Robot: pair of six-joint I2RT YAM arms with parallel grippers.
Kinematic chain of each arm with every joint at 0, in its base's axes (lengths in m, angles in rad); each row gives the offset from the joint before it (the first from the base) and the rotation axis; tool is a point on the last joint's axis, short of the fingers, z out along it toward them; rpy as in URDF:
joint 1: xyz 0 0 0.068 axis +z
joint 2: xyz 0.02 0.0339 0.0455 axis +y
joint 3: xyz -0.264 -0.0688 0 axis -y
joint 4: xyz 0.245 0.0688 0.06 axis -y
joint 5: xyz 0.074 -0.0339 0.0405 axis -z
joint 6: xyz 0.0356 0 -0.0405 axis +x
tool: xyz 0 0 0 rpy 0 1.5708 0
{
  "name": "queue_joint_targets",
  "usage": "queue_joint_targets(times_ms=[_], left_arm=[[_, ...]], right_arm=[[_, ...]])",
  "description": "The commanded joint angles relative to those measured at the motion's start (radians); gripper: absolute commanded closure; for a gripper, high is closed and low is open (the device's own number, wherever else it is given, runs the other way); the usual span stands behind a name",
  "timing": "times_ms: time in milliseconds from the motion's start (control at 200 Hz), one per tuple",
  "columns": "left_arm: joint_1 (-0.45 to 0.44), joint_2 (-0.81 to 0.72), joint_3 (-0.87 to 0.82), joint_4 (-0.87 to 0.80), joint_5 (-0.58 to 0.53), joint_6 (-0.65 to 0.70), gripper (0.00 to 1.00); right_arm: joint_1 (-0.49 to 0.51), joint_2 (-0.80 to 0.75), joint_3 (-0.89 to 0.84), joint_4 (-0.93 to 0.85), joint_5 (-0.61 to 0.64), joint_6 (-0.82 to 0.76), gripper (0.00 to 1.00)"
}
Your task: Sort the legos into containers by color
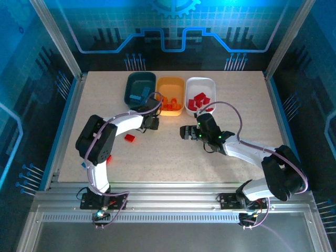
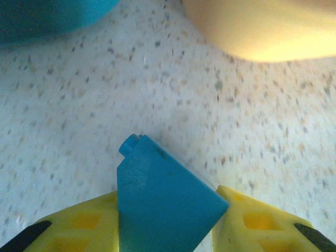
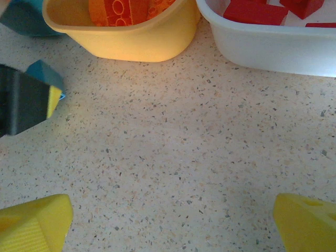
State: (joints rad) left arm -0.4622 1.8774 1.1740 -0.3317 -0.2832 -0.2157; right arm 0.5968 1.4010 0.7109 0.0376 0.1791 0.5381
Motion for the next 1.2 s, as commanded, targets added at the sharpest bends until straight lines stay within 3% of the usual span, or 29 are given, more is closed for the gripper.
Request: queue_joint_targets(times_ms=[0,100,250,490,635,770,865,960,1091,1191], left_arm=[[-0.025,-0.134,-0.044,-0.040,-0.002,-0.050,0.61],[-0.016,-0.195,-0.029,-0.096,-0.032,-0.067,0.61],[0.056,-0.158,0.153,-0.225,-0.055,-0.095,0.61],[0.188,0.127,0.537,-0.322,0.039,-0.139,0.61],[0.206,0.275,0.726,-0.387,0.045,-0.141,0.61],[0.213,0.328,0.812,-0.401,0.035,-0.145,0.54],[0.220,0.321,0.826,-0.391,0.053,-0.144,0.40],[0.220,0.271,0.803,-0.383,0.058,-0.149,0.17],[0.218,0.099,0.627,-0.327,0.064,-0.209,0.13],[0.218,-0.076,0.390,-0.333,-0.005,-0.371,0.09]], right_arm=[[0.017,0.006,0.021,-0.005,0.003,-0.007,0.01],[0.017,0.006,0.021,-0.002,-0.002,-0.005,0.01],[0.022,0.006,0.023,-0.001,-0.012,-0.004,0.01],[0.023,-0.005,0.021,-0.008,0.001,-0.010,0.01],[0.023,-0.021,0.016,-0.010,0.014,-0.015,0.01],[0.023,-0.029,0.012,-0.007,0.014,-0.015,0.01],[0.022,-0.028,0.012,-0.005,0.011,-0.015,0.01],[0.022,-0.026,0.010,-0.002,0.010,-0.015,0.01],[0.023,-0.022,0.012,0.001,0.012,-0.013,0.01],[0.023,-0.020,0.012,0.001,0.008,-0.012,0.01]])
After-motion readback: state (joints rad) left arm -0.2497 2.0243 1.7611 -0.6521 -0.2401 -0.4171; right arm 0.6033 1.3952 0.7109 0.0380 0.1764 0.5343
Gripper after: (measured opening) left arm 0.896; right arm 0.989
